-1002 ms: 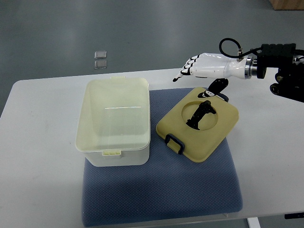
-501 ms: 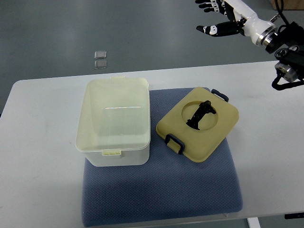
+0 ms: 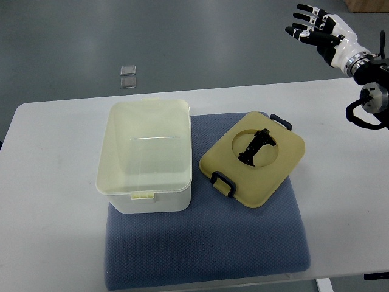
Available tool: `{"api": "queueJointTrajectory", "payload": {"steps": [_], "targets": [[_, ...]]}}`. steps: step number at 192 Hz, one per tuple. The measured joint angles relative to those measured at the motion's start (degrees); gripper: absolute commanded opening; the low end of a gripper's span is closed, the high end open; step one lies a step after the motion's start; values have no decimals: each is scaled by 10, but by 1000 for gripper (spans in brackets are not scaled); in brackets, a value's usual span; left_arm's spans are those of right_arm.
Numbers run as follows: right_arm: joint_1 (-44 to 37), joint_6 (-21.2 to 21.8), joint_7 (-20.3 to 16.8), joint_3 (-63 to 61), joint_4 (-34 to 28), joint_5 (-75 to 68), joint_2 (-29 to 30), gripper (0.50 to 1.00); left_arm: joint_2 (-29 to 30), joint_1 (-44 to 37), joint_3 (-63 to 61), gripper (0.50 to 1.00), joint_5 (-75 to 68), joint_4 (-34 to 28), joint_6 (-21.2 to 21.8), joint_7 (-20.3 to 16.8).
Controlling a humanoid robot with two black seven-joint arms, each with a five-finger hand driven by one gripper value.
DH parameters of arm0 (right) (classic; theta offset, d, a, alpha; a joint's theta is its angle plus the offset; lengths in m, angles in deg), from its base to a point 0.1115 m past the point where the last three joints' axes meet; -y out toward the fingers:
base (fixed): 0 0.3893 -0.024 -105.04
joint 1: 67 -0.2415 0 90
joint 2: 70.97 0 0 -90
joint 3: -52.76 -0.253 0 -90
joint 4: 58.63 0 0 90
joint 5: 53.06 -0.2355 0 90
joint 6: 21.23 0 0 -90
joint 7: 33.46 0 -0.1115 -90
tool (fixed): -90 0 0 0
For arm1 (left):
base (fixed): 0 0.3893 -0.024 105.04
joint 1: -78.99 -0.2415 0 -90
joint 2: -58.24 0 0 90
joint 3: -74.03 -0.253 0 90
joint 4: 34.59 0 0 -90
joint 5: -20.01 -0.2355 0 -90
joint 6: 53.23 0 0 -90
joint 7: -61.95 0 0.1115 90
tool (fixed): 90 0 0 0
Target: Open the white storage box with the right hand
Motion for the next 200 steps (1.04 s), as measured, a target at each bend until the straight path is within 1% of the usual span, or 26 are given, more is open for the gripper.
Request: {"api": "queueJointTrajectory", "payload": {"steps": [20,40,58,72,79,86,96,131,136,138,139,140,141,142,143,147,175,200], "targets": [[27,35,-25,-53,19,46,19,821,0,0,0,1000,0,0,0,0],[48,80,-49,-109,53,94,43,823,0,0,0,1000,0,0,0,0],[61,117,-55,-151,84,131,65,823,0,0,0,1000,0,0,0,0],[70,136,-55,-187,107,151,83,825,0,0,0,1000,0,0,0,0],[74,139,-55,-200,114,155,90,827,0,0,0,1000,0,0,0,0],[79,139,-54,-211,119,157,95,844,0,0,0,1000,0,0,0,0],[85,138,-53,-220,125,157,102,850,0,0,0,1000,0,0,0,0],[100,134,-47,-227,128,143,121,852,0,0,0,1000,0,0,0,0],[101,133,-46,-229,128,138,125,870,0,0,0,1000,0,0,0,0],[102,133,-45,-230,128,136,126,870,0,0,0,1000,0,0,0,0],[102,132,-45,-231,128,135,127,880,0,0,0,1000,0,0,0,0],[103,132,-45,-232,128,134,128,881,0,0,0,1000,0,0,0,0],[103,132,-44,-233,128,133,129,895,0,0,0,1000,0,0,0,0],[103,132,-44,-234,128,132,130,895,0,0,0,1000,0,0,0,0],[104,131,-44,-235,128,132,130,909,0,0,0,1000,0,0,0,0],[105,130,-43,-240,128,128,134,928,0,0,0,1000,0,0,0,0],[119,128,-41,-273,134,124,157,928,0,0,0,1000,0,0,0,0],[122,131,-41,-301,156,127,167,928,0,0,0,1000,0,0,0,0]]}}
